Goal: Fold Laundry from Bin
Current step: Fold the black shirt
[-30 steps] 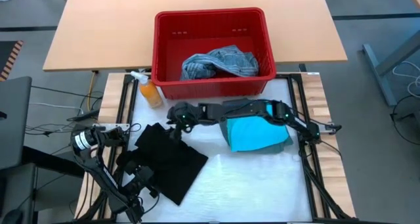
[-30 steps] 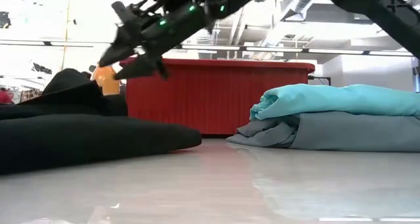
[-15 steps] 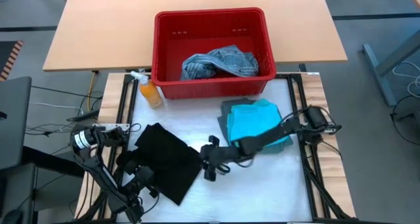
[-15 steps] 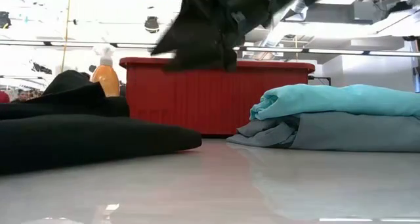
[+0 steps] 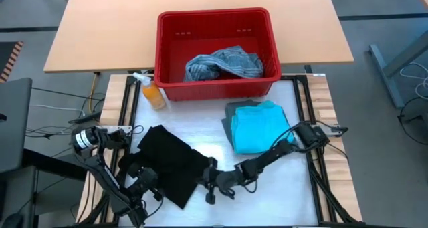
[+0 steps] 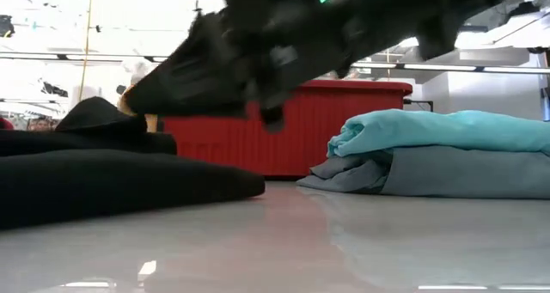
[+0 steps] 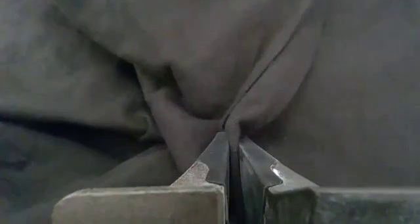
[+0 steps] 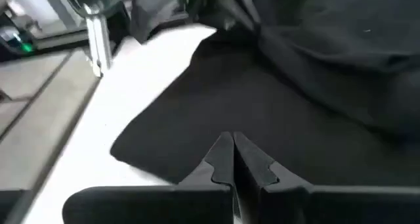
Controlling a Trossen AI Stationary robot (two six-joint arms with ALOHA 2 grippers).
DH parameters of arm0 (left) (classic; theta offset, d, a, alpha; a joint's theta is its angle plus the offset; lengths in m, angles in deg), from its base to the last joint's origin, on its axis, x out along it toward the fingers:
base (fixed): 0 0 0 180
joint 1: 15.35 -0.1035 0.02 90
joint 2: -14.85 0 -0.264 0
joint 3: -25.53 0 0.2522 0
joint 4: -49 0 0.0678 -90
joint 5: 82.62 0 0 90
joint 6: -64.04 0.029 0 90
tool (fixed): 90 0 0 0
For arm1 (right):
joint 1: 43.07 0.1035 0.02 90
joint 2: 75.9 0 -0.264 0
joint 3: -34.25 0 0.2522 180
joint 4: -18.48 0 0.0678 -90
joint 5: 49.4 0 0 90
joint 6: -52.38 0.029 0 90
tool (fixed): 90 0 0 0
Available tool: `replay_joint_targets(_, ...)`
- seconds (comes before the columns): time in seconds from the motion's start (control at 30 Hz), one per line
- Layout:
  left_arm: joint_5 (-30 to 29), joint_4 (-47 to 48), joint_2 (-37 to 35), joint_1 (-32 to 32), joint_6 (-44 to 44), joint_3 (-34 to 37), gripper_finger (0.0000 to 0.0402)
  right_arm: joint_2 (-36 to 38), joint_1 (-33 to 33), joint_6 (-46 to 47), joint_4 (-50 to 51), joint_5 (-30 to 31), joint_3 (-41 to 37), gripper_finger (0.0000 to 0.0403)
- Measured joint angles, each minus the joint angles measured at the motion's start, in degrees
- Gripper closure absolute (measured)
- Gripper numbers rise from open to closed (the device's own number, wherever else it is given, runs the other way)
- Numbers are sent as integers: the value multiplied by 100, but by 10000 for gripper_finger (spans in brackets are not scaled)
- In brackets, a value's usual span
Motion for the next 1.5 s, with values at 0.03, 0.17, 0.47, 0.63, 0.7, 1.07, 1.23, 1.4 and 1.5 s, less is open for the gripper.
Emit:
replay_joint_targets(0.03, -1, 2, 0, -20, 0, 0, 401, -122, -16, -69, 48, -111, 140, 377)
replay_joint_targets(0.17, 1, -11, -9, -68, 1, 0, 401, -631, -22, -334, 473, -135, 827, 392)
replay_joint_targets(0.47, -495, -321, -9, -121, 68, 2, 401, -730, 88, -107, 2948, -436, 1488, 385)
replay_joint_targets(0.63, -856, -909, -25, -121, 1012, -20, 366, -401, 259, -88, 4085, -856, 1488, 388)
replay_joint_targets(0.7, -860, -920, -58, -123, 1229, -125, 340, -281, 320, -87, 4439, -1065, 1481, 387)
replay_joint_targets(1.07, -2076, -1060, -734, 26, 3260, -885, 258, 461, 715, 71, 5810, -2467, 1090, 386)
replay_joint_targets(1.23, -2830, -1357, -807, 32, 3512, -885, 258, 746, 892, 612, 4964, -2419, 407, 386)
replay_joint_targets(1.4, -1948, -3213, -800, -942, 5701, -879, 258, 1120, 933, 818, 4863, -1787, 125, 386)
replay_joint_targets(1.5, -1405, -4828, -800, -1489, 7569, -881, 258, 1404, 937, 893, 4840, -1461, 41, 386)
